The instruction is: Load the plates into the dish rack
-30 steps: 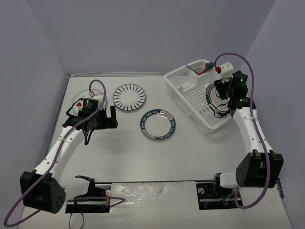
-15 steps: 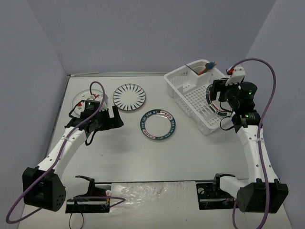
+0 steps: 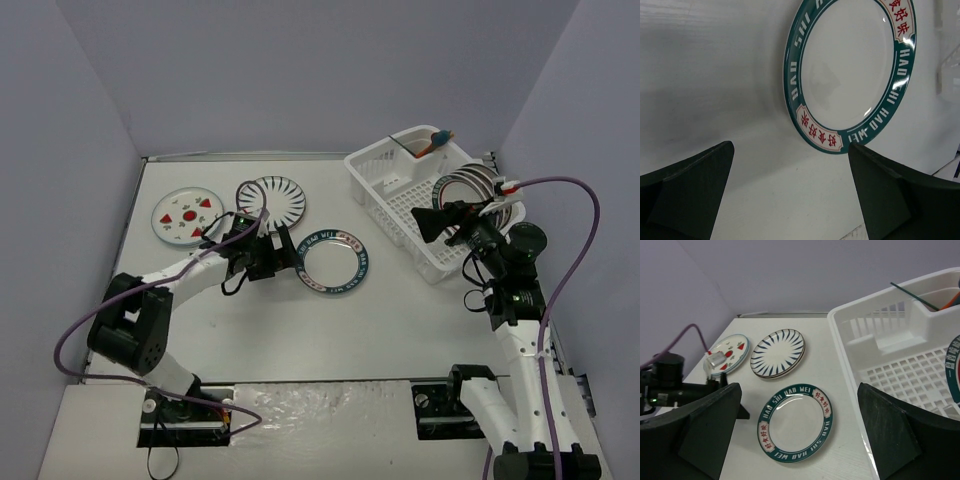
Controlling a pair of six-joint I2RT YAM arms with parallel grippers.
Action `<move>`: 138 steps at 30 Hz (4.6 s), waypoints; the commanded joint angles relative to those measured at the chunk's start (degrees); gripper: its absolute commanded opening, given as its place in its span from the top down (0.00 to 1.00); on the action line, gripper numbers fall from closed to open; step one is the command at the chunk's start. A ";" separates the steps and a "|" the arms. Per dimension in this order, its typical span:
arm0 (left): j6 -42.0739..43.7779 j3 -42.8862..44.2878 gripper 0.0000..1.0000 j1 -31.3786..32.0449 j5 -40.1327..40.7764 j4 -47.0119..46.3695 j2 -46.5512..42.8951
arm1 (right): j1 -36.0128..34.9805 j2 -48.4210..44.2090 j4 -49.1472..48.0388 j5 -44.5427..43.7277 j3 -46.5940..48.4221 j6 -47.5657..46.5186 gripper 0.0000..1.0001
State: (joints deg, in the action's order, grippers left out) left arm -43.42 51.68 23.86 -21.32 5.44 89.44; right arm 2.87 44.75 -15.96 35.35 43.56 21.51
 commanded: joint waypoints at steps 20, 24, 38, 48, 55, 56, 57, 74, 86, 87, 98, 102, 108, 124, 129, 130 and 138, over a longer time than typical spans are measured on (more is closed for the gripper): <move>-11.34 -0.03 0.95 1.90 -3.75 -21.79 17.03 | -4.60 -5.90 -1.88 5.67 -4.06 0.77 0.00; -10.13 -0.85 1.00 1.89 -4.13 -20.52 13.93 | -5.42 -4.43 -0.48 5.99 -3.80 1.72 0.00; -4.83 -0.14 1.00 0.04 -6.42 -7.96 -15.81 | -16.00 10.84 -1.94 5.18 -0.66 6.52 0.00; -3.45 0.00 1.00 -2.96 -10.06 -3.42 -27.42 | -17.51 19.95 -4.18 7.91 2.61 5.56 0.02; -4.84 -0.46 1.00 -4.46 -12.81 -4.40 -29.98 | -21.52 24.76 -8.39 10.78 2.62 5.83 0.05; -5.18 -0.51 1.00 -4.54 -12.97 -4.47 -30.46 | -22.00 25.73 -8.82 11.09 2.76 5.56 0.06; -5.18 -0.44 1.00 -4.61 -13.05 -4.47 -30.51 | -22.42 26.26 -9.37 11.31 2.76 5.60 0.06; -4.46 -1.72 0.98 -5.72 -15.01 -6.90 -31.17 | -24.23 26.33 -14.66 11.81 4.35 6.09 0.94; 14.51 7.81 0.03 -6.35 1.15 19.70 -31.67 | -18.52 17.61 8.45 -3.23 15.53 -14.57 1.00; 16.15 8.79 0.03 -6.44 3.36 22.84 -31.76 | -17.02 17.05 10.43 -3.93 17.83 -17.34 1.00; 28.13 8.22 0.03 -8.13 21.95 29.42 -31.80 | -6.82 17.44 22.13 -30.73 29.70 -49.83 1.00; 28.13 5.38 0.03 -8.22 23.43 27.97 -31.78 | -5.25 20.70 20.27 -35.34 30.18 -60.22 1.00; 28.89 4.75 0.03 -9.27 24.54 27.96 -31.08 | -4.01 26.91 18.80 -38.92 28.95 -67.27 1.00; 29.01 4.13 0.03 -10.15 24.05 27.78 -30.91 | -3.15 37.78 16.67 -39.91 26.75 -68.14 1.00; 28.95 4.25 0.03 -10.33 23.90 27.90 -30.52 | -3.13 39.73 16.49 -38.56 25.86 -66.47 1.00; 28.98 4.28 0.03 -10.44 23.83 27.94 -30.48 | -3.13 40.15 16.49 -38.32 25.55 -66.12 1.00; 28.68 4.31 0.03 -10.99 23.63 28.02 -30.24 | -1.75 42.48 14.18 -36.21 24.38 -60.85 0.97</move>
State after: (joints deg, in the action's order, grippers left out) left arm -15.18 54.50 13.47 1.98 34.89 59.10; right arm -0.70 86.91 5.06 -1.80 67.56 -43.38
